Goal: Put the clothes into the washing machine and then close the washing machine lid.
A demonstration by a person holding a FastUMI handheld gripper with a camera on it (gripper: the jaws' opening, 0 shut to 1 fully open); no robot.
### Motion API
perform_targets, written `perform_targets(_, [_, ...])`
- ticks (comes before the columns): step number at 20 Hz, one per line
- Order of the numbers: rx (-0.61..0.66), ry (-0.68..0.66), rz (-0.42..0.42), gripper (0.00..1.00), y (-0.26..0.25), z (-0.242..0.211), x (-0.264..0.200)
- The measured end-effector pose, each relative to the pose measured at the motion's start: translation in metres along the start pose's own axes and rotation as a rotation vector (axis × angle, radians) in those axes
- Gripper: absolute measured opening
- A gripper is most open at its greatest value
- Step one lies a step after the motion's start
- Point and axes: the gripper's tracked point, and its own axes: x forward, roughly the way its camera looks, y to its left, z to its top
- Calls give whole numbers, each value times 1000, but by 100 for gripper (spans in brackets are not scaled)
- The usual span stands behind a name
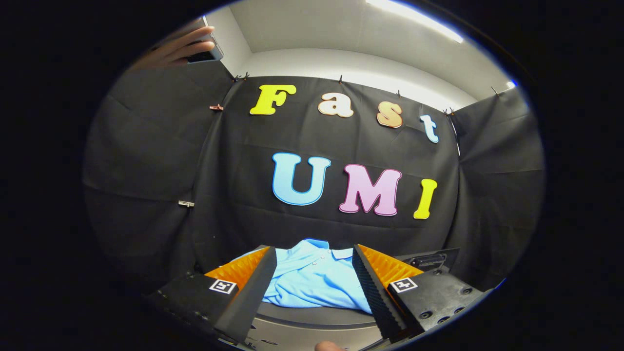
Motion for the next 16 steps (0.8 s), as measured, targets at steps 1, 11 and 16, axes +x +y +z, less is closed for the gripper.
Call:
perform_targets(1, [-2, 2, 2, 98, 1, -1, 1])
perform_targets(11, [-12, 29, 6, 98, -1, -8, 10])
perform_targets(16, [-27, 47, 7, 98, -3, -13, 30])
